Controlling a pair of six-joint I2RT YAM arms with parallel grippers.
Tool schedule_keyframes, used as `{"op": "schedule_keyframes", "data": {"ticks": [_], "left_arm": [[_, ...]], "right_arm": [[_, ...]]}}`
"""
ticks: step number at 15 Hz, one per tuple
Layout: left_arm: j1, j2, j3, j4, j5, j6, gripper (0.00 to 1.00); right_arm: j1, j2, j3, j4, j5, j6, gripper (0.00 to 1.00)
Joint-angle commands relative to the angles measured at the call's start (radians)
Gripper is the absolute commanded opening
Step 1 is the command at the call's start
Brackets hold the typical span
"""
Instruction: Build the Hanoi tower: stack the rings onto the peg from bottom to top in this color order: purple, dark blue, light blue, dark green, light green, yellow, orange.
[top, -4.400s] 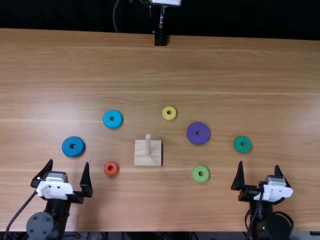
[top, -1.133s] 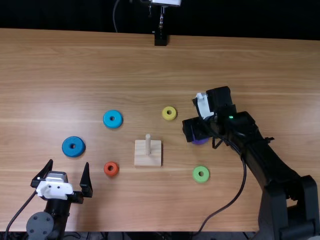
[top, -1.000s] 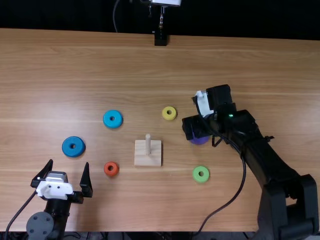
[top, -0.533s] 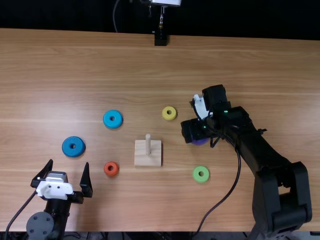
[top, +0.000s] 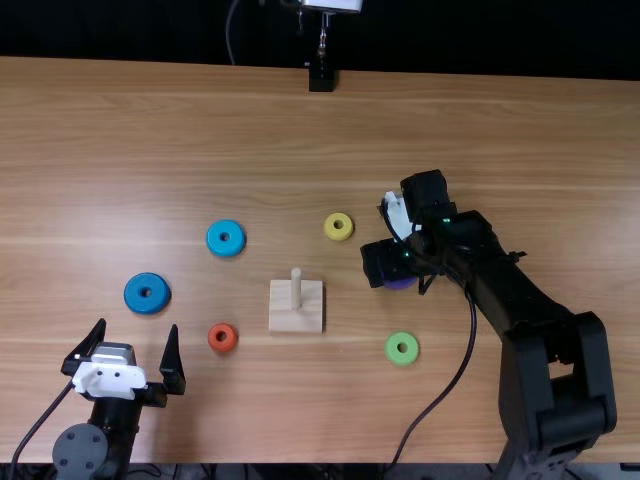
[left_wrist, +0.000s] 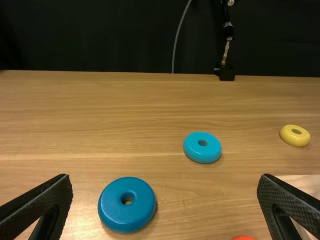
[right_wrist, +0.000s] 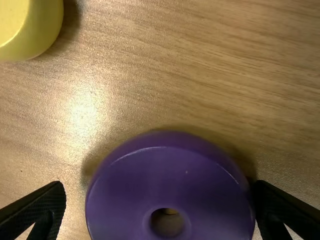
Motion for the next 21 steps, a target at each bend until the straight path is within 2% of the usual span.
{"op": "schedule_keyframes", "data": {"ticks": [1,2,3,5,8,9,12,13,15,17,21], "left_arm": [[0.01,-0.012,-0.044,-0.014,0.009,0.004,1.0],[0.01,-0.012,-0.044,-0.015,0.009,0.004,1.0],[0.01,-0.012,-0.044,-0.014,0.009,0.004,1.0],[0.01,-0.012,-0.044,-0.015,0.009,0.004,1.0],[0.01,-0.012,-0.044,-0.014,0.009,0.004,1.0],[0.01,-0.012,-0.044,-0.015,0.009,0.004,1.0],[0.01,-0.012,-0.044,-0.014,0.009,0.004,1.0],[0.01,-0.012,-0.044,-0.014,0.009,0.004,1.0],[0.01,-0.012,-0.044,-0.014,0.009,0.004,1.0],[0.01,-0.012,-0.044,-0.014,0.009,0.004,1.0],[0.01,-0.012,-0.044,-0.014,0.009,0.004,1.0]], "right_arm": [[0.006,0.043,0.004,-0.008,-0.003,0.008,1.0],[0.006,0.043,0.004,-0.01,-0.005,0.01,1.0],[0.006,0.043,0.004,-0.021,-0.003,0.01,0.91],[0.008,0.041,0.003,-0.054,0.001,0.006,0.5],[0.008,0.038,0.006,-0.069,0.043,0.006,0.04],[0.01,0.037,0.02,-0.065,0.047,0.006,0.0],[0.013,0.029,0.049,-0.073,0.045,-0.001,0.0],[0.016,0.012,0.055,-0.073,0.045,-0.016,0.0],[0.017,-0.051,0.096,-0.106,0.041,-0.075,0.0],[0.019,-0.098,0.15,-0.24,0.041,-0.115,0.0],[0.089,-0.134,0.322,-0.413,0.036,-0.115,0.0]]}}
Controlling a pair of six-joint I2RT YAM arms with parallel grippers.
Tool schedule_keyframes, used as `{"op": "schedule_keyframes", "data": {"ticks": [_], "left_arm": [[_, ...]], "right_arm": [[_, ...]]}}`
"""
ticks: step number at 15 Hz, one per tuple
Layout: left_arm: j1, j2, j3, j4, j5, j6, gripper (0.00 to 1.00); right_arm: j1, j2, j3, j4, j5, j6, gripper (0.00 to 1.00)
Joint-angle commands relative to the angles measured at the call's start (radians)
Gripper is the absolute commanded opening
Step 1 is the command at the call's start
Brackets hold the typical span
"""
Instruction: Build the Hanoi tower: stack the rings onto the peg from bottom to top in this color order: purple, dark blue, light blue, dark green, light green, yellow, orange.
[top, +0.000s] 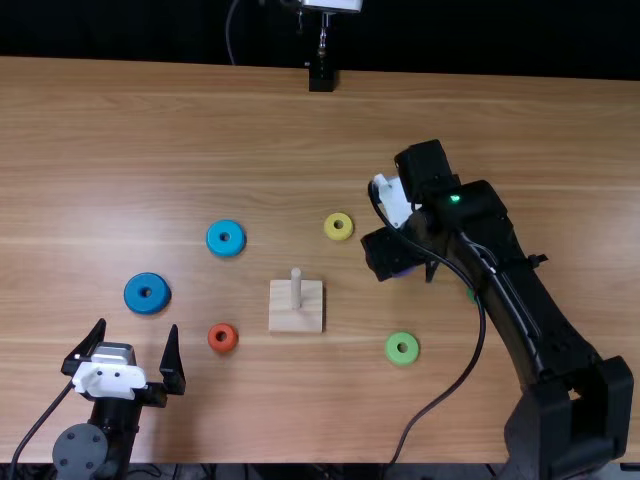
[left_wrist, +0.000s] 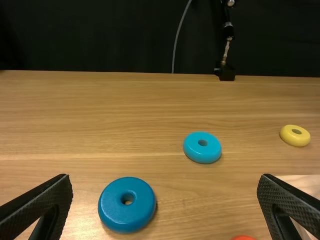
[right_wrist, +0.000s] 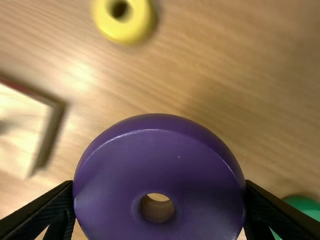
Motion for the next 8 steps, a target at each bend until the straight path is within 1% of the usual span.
{"op": "schedule_keyframes", "data": {"ticks": [1,5,8], "left_arm": [[0.01,-0.012,-0.044,-0.013,0.009,0.004,1.0],[0.01,-0.012,-0.044,-0.013,0.009,0.004,1.0],[0.01,-0.012,-0.044,-0.013,0.009,0.004,1.0]], "right_arm": [[0.034,-0.027,0.076,-0.03,-0.006,-0.016,0.0],[0.127,-0.027,0.245,-0.146,-0.007,-0.016,0.0],[0.175,-0.026,0.343,-0.225,-0.009,-0.016,0.0]]}}
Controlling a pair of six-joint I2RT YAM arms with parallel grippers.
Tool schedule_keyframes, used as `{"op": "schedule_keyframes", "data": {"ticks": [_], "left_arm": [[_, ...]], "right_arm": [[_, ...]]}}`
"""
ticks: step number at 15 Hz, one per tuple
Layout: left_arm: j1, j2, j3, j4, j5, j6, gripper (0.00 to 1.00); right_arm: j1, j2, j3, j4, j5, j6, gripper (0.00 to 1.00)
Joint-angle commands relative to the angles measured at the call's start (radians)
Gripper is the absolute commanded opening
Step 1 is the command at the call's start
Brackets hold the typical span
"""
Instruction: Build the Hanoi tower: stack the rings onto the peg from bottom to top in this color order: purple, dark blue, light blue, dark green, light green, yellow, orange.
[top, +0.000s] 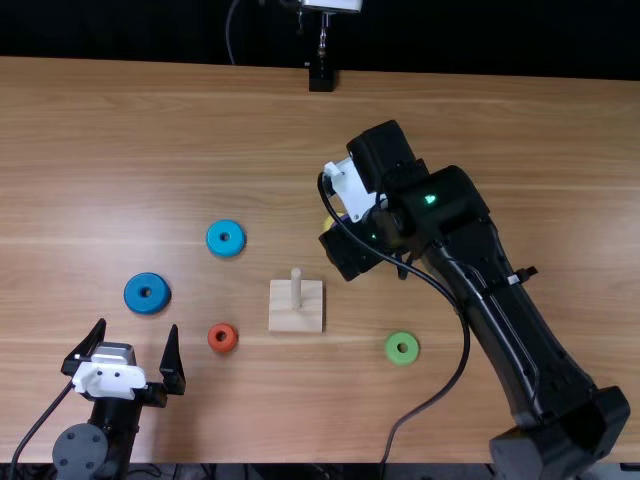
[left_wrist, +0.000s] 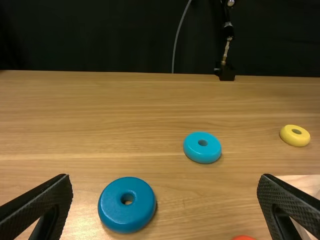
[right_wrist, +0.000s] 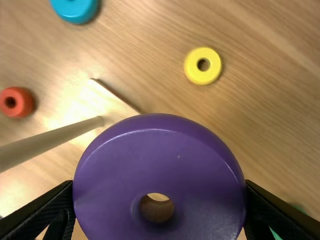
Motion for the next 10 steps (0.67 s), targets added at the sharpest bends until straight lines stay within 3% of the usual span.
{"op": "schedule_keyframes", "data": {"ticks": [1,10], "left_arm": [[0.01,-0.012,-0.044,-0.015,0.009,0.004,1.0],[0.01,-0.012,-0.044,-0.013,0.009,0.004,1.0]], "right_arm": [[0.028,-0.025,0.061,-0.015,-0.008,-0.006,0.0],[0.144,-0.019,0.14,-0.049,-0.008,0.005,0.0]]}}
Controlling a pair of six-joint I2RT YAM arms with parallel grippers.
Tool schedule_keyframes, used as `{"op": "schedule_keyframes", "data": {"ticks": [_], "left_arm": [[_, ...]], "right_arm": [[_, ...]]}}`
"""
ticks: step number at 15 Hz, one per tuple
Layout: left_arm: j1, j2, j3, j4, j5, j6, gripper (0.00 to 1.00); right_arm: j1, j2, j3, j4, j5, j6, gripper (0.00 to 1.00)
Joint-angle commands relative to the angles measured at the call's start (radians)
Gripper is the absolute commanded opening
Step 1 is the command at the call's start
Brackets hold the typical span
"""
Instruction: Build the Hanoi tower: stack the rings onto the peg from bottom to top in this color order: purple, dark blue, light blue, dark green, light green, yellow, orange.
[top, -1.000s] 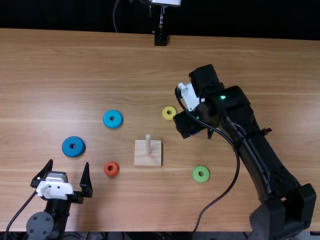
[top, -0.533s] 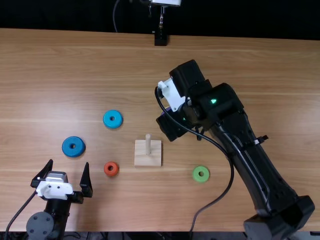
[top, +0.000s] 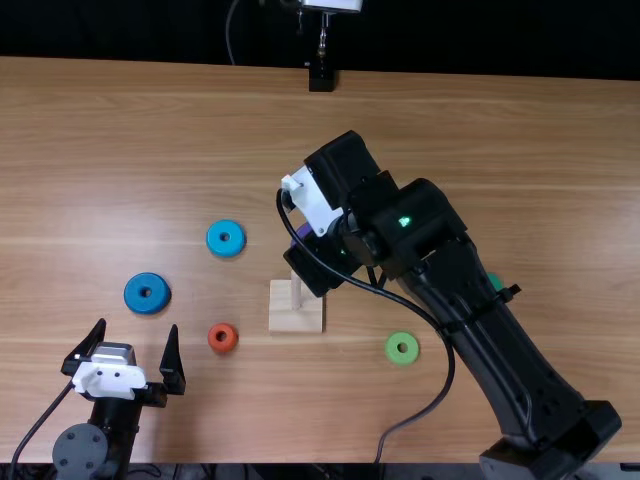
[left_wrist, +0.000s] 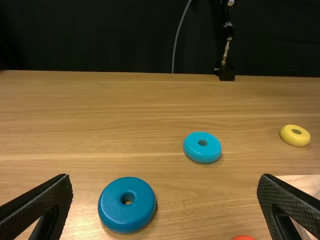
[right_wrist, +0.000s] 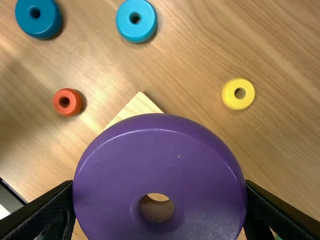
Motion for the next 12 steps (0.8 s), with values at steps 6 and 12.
{"op": "schedule_keyframes", "data": {"ticks": [6,12], "left_arm": [[0.01,-0.012,-0.044,-0.013,0.009,0.003,1.0],[0.01,-0.012,-0.044,-0.013,0.009,0.003,1.0]], "right_arm": [[0.071,-0.016,0.033,0.002,-0.008,0.033,0.0],[0.072,-0.014,0.033,0.008,-0.012,0.035,0.0]]}}
